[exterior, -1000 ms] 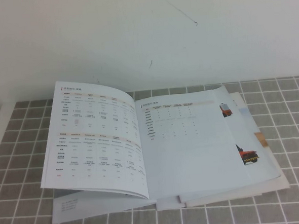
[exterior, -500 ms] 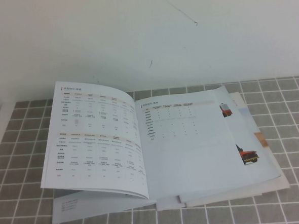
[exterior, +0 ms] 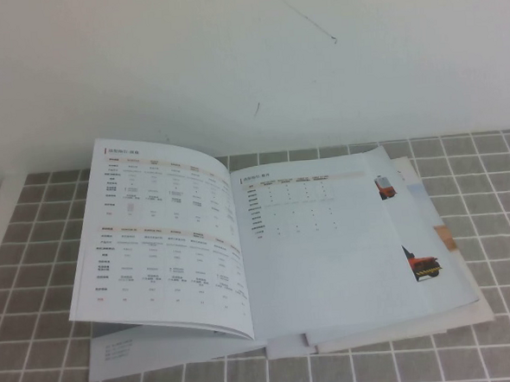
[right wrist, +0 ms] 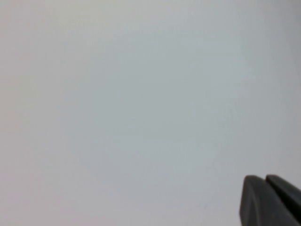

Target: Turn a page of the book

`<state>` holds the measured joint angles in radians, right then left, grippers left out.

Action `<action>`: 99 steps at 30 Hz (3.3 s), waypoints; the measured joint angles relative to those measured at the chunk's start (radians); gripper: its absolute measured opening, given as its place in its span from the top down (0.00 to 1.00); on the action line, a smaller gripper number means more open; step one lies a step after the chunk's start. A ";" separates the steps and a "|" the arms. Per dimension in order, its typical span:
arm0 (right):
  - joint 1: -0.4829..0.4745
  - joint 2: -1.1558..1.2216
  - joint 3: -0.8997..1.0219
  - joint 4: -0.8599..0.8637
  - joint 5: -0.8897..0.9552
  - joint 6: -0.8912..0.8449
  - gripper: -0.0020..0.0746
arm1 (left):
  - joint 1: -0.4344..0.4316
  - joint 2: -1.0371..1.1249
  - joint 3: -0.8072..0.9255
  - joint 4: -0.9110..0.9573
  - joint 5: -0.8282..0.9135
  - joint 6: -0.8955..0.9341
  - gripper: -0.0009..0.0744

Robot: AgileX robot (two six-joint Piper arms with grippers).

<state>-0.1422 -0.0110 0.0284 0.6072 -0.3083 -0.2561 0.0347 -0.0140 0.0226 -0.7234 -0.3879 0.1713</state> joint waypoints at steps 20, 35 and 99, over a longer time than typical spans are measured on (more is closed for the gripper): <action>0.000 0.136 -0.646 -0.845 -0.100 0.216 0.98 | 0.000 0.053 -0.594 0.602 0.212 -0.183 0.99; 0.015 0.687 -1.046 -0.860 0.986 0.269 0.98 | -0.095 0.620 -0.929 0.632 1.050 -0.183 0.99; 0.421 1.893 -1.175 -0.091 0.784 -0.293 0.57 | -0.237 1.833 -1.026 0.143 0.865 0.455 0.99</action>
<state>0.2792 1.8817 -1.1467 0.5166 0.4756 -0.5489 -0.2022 1.8188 -1.0038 -0.5808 0.4773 0.6266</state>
